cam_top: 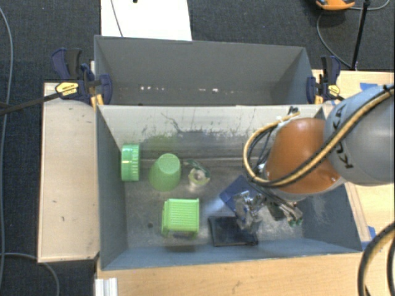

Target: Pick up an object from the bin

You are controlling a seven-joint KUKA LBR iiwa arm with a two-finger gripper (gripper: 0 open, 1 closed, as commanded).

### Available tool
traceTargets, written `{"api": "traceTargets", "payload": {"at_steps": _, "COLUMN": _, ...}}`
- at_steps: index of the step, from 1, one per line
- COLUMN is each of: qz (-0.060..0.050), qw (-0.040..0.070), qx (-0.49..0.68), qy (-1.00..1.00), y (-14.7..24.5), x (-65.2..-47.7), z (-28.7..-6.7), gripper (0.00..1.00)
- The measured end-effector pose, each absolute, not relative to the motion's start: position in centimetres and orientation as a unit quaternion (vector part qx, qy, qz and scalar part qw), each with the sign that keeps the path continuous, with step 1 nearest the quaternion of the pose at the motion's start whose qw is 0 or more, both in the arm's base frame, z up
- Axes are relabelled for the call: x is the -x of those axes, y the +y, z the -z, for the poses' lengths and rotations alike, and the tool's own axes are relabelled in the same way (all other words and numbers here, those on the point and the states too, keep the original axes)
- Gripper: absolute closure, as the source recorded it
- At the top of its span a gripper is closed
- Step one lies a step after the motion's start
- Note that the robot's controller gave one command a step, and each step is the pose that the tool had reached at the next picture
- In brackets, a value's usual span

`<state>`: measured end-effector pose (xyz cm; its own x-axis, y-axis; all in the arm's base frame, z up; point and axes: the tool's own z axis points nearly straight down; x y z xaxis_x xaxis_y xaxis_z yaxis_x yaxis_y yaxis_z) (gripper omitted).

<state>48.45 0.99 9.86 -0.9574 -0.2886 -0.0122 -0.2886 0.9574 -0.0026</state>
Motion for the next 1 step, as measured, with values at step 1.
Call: {"api": "traceTargets", "payload": {"at_steps": 1, "qz": 0.000, "qw": 0.006, "qx": 0.146, "qy": 0.989, "y": 0.99, "x": -48.43, "z": -10.03, "gripper": 1.00}}
